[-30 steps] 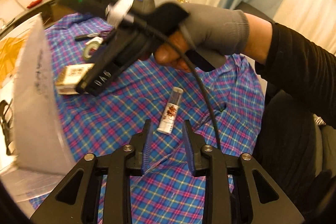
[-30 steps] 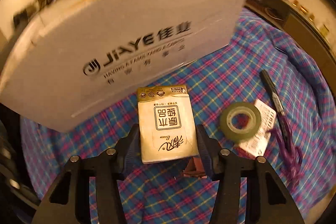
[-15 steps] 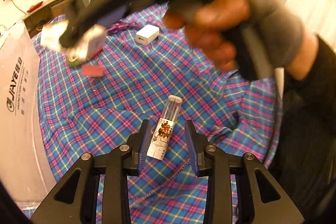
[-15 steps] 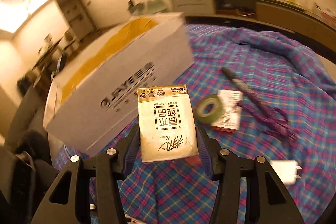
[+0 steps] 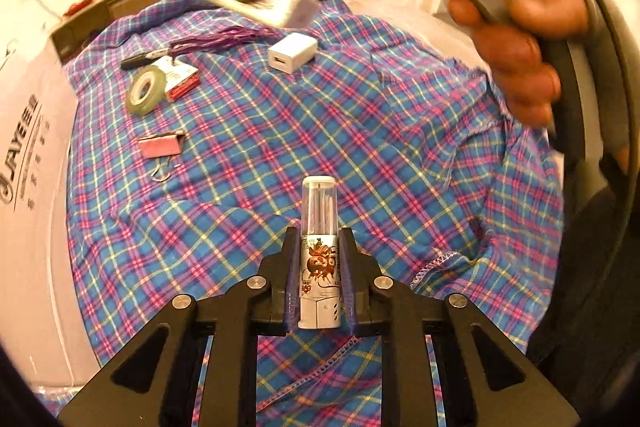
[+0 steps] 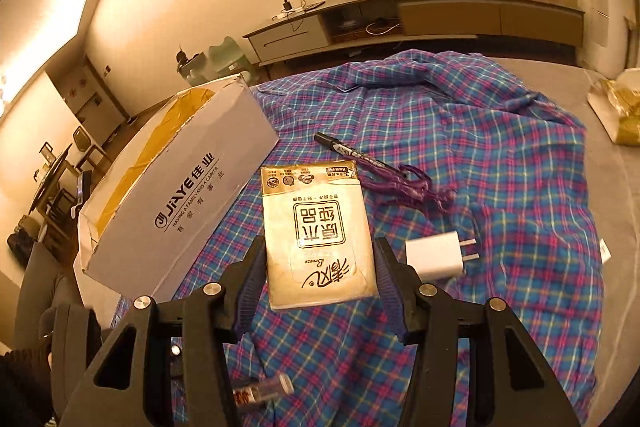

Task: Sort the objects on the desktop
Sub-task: 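Grasp the small clear tube with the left tool while the right tool grasps the tissue pack, then carry the tube and tissue pack with both tools over the cardboard box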

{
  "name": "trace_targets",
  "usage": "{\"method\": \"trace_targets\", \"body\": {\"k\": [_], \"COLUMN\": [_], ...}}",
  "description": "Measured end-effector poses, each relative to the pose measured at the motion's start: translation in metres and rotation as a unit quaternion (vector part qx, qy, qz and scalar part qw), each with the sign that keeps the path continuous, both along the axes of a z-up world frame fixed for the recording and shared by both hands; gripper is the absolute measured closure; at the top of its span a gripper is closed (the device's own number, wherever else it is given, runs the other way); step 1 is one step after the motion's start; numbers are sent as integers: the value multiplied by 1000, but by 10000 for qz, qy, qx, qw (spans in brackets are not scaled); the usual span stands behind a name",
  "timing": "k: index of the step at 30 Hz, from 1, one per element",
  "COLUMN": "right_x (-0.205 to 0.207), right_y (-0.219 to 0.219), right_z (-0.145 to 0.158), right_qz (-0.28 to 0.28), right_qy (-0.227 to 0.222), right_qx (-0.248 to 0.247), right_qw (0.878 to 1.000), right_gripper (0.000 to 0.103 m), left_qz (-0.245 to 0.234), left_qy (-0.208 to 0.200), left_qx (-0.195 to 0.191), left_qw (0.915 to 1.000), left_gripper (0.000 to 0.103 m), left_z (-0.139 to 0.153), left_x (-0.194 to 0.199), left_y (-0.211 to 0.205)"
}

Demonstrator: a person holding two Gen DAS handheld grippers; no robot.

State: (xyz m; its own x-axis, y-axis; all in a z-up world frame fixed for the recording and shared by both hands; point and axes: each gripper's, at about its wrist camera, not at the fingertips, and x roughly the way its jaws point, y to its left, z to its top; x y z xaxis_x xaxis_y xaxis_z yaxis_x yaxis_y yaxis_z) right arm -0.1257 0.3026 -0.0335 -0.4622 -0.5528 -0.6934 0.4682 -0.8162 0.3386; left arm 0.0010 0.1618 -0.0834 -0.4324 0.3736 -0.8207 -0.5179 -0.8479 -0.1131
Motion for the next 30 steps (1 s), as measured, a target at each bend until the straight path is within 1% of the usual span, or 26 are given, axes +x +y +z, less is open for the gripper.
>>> {"method": "trace_targets", "body": {"k": [3,6,12,15,17,21,30], "right_x": [6,16,40,50,57,66,81], "right_y": [1,0,-8,-18,-26,-48,-109], "right_z": [-1,3,12,19,25,36,71], "right_qz": [-111,-230,-365,-402,-419,-338,8], "right_qy": [15,86,240,354,434,537,895], "right_qx": [-20,3,60,162,231,353,581], "right_qw": [9999,9997,9990,9984,9979,9974,9943], "right_gripper": [50,50,49,49,49,49,49], "left_qz": [153,288,677,915,1063,1268,1652], "left_qy": [-46,29,358,573,670,823,1137], "left_qx": [327,572,727,686,710,881,1277], "left_qw": [9993,9979,9944,9918,9895,9846,9713], "left_gripper": [83,83,83,83,83,83,83], "left_z": [15,31,62,79,87,101,130], "left_x": [-8,-15,-16,-12,-12,-13,-5], "left_y": [-12,-20,-47,-64,-77,-100,-154]}}
